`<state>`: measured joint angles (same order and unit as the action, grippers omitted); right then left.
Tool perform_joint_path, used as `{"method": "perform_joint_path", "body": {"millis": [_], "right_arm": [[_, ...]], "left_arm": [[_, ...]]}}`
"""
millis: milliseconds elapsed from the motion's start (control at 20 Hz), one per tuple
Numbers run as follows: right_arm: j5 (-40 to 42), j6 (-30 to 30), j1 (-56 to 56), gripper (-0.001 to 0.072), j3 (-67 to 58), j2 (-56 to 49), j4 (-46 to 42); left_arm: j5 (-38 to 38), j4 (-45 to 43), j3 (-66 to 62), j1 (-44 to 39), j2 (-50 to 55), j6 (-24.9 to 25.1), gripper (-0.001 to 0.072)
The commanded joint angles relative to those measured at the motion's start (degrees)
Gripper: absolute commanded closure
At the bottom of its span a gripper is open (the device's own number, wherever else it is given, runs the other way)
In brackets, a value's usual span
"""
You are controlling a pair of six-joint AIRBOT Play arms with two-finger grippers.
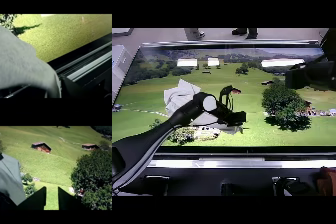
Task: Fold the clothes and pants, and hang the long-sleeved shirts on hangers.
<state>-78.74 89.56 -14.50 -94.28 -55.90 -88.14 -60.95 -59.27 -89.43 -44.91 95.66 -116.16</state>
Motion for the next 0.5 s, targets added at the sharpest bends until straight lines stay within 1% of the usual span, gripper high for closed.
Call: {"method": "perform_joint_path", "body": {"millis": [0, 50, 100, 200, 300, 350, 400, 450], "right_arm": [[-1.0, 4.1, 0.0, 0.0415, 0.0, 1.7, 1.5], [-0.9, 7.8, 0.0, 0.0327, 0.0, 1.4, 1.4], [-0.9, 10.5, 0.0, 0.0326, 0.0, 0.8, 1.6], [-0.2, 13.3, 0.0, 0.0327, 0.0, -0.9, 3.7], [0.1, 13.3, 0.0, 0.0323, -0.5, -3.5, 5.7], [-0.5, 12.2, 1.4, 0.0318, -1.2, -5.4, 8.5], [-1.1, 9.8, 4.3, 0.0318, -1.7, -7.5, 15.8], [-1.7, 6.4, 9.3, 0.0318, -2.1, -10.1, 26.5]], "left_arm": [[-0.7, -0.2, -0.1, -0.6, 1.2, -2.5, 0.0268], [-1.6, -0.4, -0.1, 0.9, -0.2, -2.1, 0.0182], [-3.0, -0.8, -0.1, 2.9, -2.3, -0.9, 0.0167], [-6.9, -3.5, -0.1, 7.8, -7.7, 1.1, 0.0168], [-12.3, -8.3, -0.1, 13.6, -14.1, 2.4, 0.0169], [-15.1, -10.9, -0.1, 16.5, -17.0, 2.4, 0.017], [-17.9, -13.4, -0.1, 19.6, -20.1, 3.1, 0.0174], [-20.4, -15.1, -0.1, 22.5, -22.8, 4.9, 0.0175]]}}
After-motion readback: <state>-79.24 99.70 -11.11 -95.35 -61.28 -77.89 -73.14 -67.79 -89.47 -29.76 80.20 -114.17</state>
